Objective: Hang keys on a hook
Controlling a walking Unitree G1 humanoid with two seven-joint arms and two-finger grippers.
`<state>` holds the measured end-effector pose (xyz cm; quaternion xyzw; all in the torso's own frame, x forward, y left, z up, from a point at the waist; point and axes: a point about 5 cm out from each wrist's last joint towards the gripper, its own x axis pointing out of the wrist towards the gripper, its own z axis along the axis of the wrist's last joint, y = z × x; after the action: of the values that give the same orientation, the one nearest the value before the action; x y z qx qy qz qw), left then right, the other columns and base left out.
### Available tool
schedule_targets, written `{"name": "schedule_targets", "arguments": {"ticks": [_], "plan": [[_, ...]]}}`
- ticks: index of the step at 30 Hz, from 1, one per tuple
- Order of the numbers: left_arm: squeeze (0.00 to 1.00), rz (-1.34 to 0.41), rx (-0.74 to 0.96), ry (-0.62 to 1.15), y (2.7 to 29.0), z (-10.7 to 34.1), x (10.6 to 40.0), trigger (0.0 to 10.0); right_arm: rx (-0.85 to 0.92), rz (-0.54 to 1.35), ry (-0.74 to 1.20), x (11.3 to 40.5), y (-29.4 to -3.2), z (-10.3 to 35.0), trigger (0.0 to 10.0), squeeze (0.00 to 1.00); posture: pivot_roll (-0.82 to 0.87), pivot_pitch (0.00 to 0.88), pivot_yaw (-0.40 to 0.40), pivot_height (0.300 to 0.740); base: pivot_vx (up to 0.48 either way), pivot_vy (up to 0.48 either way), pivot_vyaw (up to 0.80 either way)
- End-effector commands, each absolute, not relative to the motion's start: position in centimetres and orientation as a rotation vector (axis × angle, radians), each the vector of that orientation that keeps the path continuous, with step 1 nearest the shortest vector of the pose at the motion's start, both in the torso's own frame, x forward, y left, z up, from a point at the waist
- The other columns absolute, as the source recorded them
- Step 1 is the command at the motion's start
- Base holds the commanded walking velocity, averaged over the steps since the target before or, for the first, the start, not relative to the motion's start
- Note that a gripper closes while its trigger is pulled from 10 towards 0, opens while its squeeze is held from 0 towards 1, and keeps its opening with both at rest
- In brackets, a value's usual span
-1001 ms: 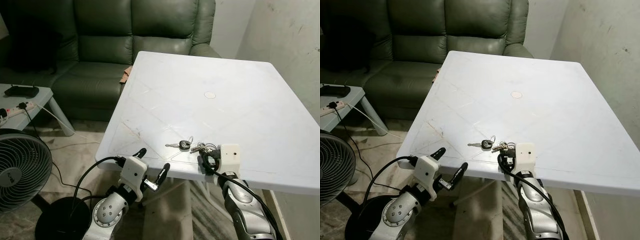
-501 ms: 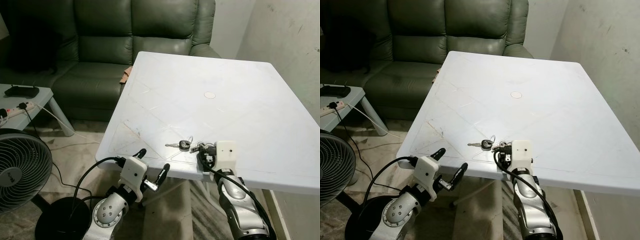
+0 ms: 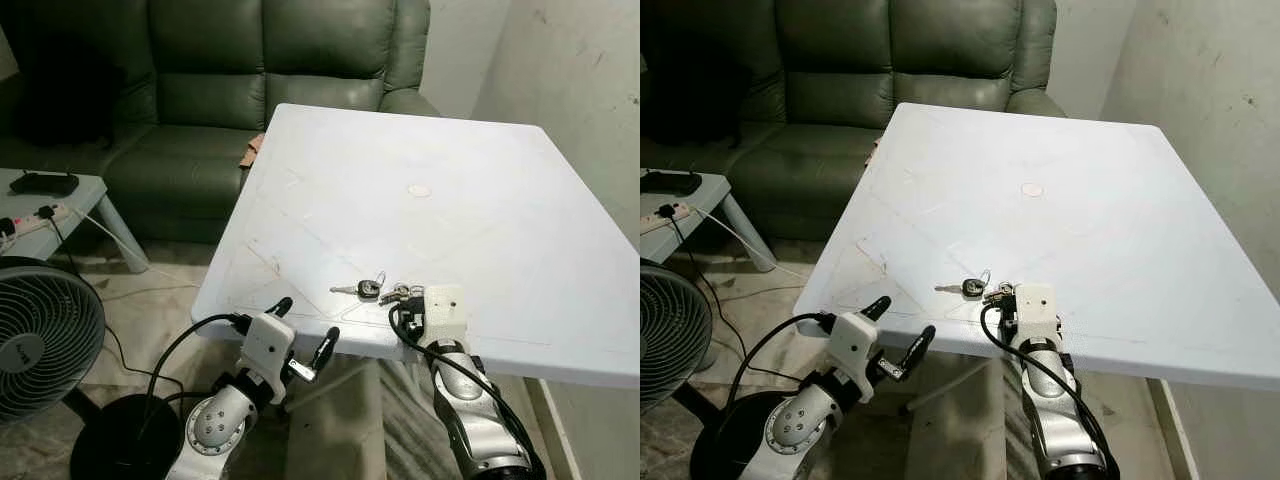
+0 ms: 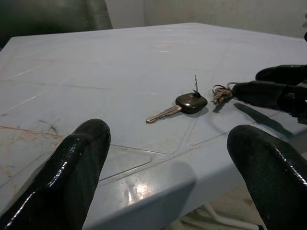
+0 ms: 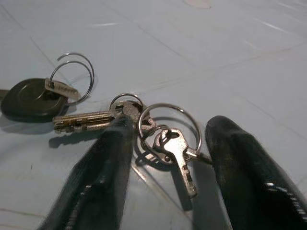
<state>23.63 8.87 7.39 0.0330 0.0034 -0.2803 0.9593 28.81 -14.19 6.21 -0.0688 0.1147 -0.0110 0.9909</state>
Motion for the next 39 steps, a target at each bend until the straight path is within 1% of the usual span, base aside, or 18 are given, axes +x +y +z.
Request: {"name": "schedule_targets", "arguments": {"ticks": [1,4,8,9,10,12,13,20,22,24,25,26,27,28,29,30,31,39], "plan": [[0.00,-0.573,0.076,-0.005,8.76,7.72,23.62,10.0,-0.145,-0.024,0.228,29.01,-14.23,6.26,2.8,0.00,-0.01,0.000,-0.026,0.740,0.000,0.000,0.00],[0.00,-0.570,0.076,-0.006,8.76,7.72,23.61,10.0,-0.154,-0.024,0.222,29.08,-14.15,6.30,2.5,0.00,-0.01,0.000,-0.026,0.740,0.000,0.000,0.00],[0.00,-0.569,0.076,-0.005,8.76,7.70,23.58,10.0,-0.157,-0.024,0.218,29.11,-14.09,6.35,2.7,0.00,-0.01,0.000,-0.028,0.740,0.000,0.000,0.00],[0.00,-0.568,0.077,-0.005,8.75,7.70,23.56,10.0,-0.157,-0.025,0.216,29.12,-14.10,6.35,3.1,0.00,-0.01,0.000,-0.028,0.740,0.000,0.000,0.00],[0.00,-0.568,0.077,-0.005,8.75,7.70,23.56,10.0,-0.157,-0.025,0.216,29.12,-14.10,6.35,3.1,0.00,-0.01,0.000,-0.028,0.740,0.000,0.000,0.00],[0.00,-0.568,0.078,-0.004,8.76,7.70,23.55,10.0,-0.158,-0.023,0.213,29.15,-14.07,6.36,2.5,0.00,0.00,0.000,-0.028,0.740,0.000,0.000,0.00],[0.00,-0.568,0.078,-0.004,8.77,7.71,23.56,10.0,-0.159,-0.023,0.212,29.16,-14.04,6.37,3.4,0.00,0.00,0.000,-0.028,0.740,0.000,0.000,0.00],[0.00,-0.568,0.081,-0.003,8.81,7.70,23.57,10.0,-0.165,-0.022,0.214,29.14,-14.00,6.26,3.5,0.00,0.00,0.000,-0.026,0.740,0.000,0.000,0.00],[0.00,-0.569,0.082,-0.004,8.81,7.72,23.56,10.0,-0.168,-0.025,0.221,29.13,-14.04,6.20,4.2,0.00,0.00,0.000,-0.026,0.740,0.000,0.000,0.00],[0.00,-0.569,0.082,-0.004,8.80,7.70,23.58,10.0,-0.166,-0.022,0.221,29.14,-14.03,6.17,4.2,0.00,0.00,0.000,-0.025,0.740,0.000,0.000,0.00],[0.00,-0.570,0.082,-0.004,8.78,7.69,23.60,10.0,-0.172,-0.022,0.217,29.15,-14.05,6.17,4.4,0.00,0.00,0.000,-0.025,0.740,0.000,0.000,0.00],[0.00,-0.570,0.082,-0.004,8.77,7.70,23.60,10.0,-0.170,-0.022,0.220,29.15,-14.05,6.14,6.8,0.00,0.00,0.000,-0.025,0.740,0.000,0.000,0.00],[0.00,-0.571,0.082,-0.005,8.76,7.71,23.59,10.0,-0.168,-0.022,0.222,29.14,-14.05,6.12,6.8,0.00,0.00,0.000,-0.025,0.740,0.000,0.000,0.00],[0.00,-0.572,0.083,-0.005,8.74,7.73,23.57,10.0,-0.168,-0.023,0.225,29.13,-14.05,6.10,7.8,0.00,0.00,0.000,-0.025,0.740,0.000,0.000,0.00],[0.00,-0.572,0.083,-0.005,8.74,7.73,23.57,10.0,-0.168,-0.023,0.225,29.13,-14.05,6.10,7.8,0.00,0.00,0.000,-0.025,0.740,0.000,0.000,0.00],[0.00,-0.574,0.083,-0.005,8.69,7.72,23.57,10.0,-0.172,-0.025,0.226,29.14,-14.08,6.06,9.3,0.00,0.00,0.000,-0.025,0.740,0.000,0.000,0.00],[0.00,-0.574,0.083,-0.005,8.68,7.71,23.58,10.0,-0.174,-0.025,0.228,29.14,-14.10,6.03,10.0,0.00,0.00,0.000,-0.025,0.740,0.000,0.000,0.00],[0.00,-0.577,0.086,-0.005,8.68,7.65,23.56,10.0,-0.188,-0.014,0.271,29.20,-14.13,5.49,10.0,0.00,0.00,0.000,-0.027,0.740,0.000,0.000,0.00]]}}
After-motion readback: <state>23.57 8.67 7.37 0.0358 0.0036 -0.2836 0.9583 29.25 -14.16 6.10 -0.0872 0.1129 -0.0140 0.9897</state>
